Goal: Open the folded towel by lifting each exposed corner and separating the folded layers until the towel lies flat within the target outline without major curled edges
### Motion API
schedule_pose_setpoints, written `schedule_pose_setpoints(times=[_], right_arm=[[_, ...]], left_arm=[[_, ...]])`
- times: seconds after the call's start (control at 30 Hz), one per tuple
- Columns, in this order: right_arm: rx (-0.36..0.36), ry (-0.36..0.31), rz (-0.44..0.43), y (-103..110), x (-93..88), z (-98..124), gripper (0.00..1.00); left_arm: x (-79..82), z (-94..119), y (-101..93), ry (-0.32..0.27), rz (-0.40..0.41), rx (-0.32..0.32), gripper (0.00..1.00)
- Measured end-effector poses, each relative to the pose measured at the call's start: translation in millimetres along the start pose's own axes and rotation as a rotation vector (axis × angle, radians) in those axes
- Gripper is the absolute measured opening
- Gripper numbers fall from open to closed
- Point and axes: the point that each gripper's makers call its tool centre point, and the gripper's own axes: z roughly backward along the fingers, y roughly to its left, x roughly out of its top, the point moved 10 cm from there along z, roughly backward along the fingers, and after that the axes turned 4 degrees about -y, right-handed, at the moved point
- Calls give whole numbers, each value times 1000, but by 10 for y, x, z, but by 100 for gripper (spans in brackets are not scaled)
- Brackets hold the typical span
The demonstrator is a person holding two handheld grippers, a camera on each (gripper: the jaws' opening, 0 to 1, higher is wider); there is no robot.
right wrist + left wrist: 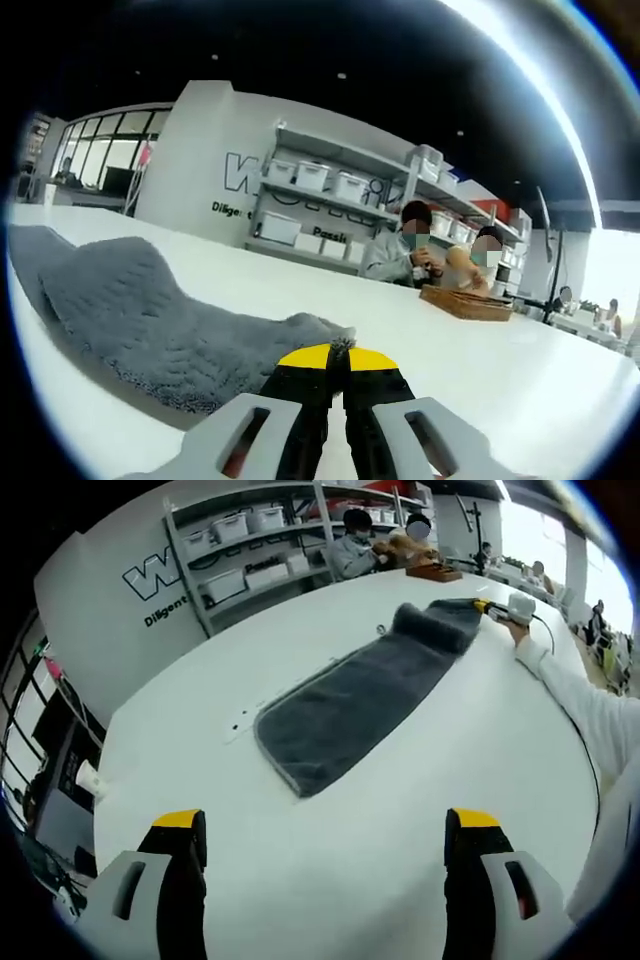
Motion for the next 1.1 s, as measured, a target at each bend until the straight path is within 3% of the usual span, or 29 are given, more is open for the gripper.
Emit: schedule_pose_setpoints(times=[0.77, 0.9, 1.03, 1.1], right_arm=[[-17, 65, -11, -502, -185, -19, 0], [-11, 73, -54, -545, -229, -12, 0], [-7, 98, -220, -599, -306, -14, 0], [-6, 89, -218, -614, -299, -2, 1]], left_arm=[[-42, -226, -42, -37, 78, -77, 97], [-56, -248, -58, -36, 87, -85, 97], [-66, -242, -55, -37, 92, -92, 97], [-64, -227, -41, -41, 94, -89, 97]])
